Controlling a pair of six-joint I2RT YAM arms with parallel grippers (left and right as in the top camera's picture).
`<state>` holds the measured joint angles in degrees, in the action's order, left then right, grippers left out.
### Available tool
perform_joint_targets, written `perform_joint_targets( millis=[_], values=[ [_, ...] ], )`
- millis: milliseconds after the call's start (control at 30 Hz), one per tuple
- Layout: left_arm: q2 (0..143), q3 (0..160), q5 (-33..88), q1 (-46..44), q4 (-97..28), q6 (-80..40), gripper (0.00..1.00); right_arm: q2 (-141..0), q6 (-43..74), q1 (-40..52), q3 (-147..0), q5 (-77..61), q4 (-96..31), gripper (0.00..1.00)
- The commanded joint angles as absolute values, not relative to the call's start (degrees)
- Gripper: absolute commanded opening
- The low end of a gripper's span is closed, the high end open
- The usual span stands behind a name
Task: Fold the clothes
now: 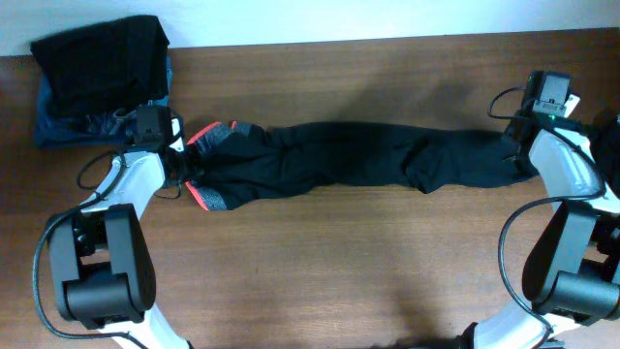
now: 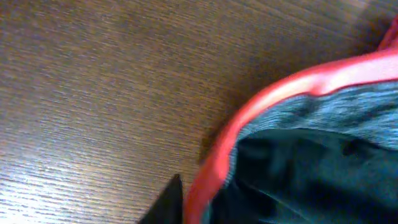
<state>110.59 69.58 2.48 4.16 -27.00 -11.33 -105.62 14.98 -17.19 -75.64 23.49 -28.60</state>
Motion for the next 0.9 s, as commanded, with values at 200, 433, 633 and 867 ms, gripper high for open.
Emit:
perform_joint_targets(
  millis=[200, 433, 633, 867],
  values=[
    [109.6, 69.9, 2.1, 4.2, -27.3, -10.6, 0.99, -100.8, -3.7, -5.9, -76.1, 3.3, -32.9, 0.59],
    [109.6, 69.9, 4.3, 4.3, -27.3, -10.6, 0.99, -101.4, -8.6, 1.3, -76.1, -2.6, -39.3, 0.52],
    [109.6, 69.9, 4.3, 4.2, -27.3, -10.6, 0.99, -104.3, -5.3, 3.4, -76.0, -2.3, -42.5, 0.49],
    [109.6, 69.9, 5.1, 4.2, -27.3, -10.6, 0.99, -108.7, -2.3, 3.4, -76.0, 4.8, -41.8, 0.49]
  ],
)
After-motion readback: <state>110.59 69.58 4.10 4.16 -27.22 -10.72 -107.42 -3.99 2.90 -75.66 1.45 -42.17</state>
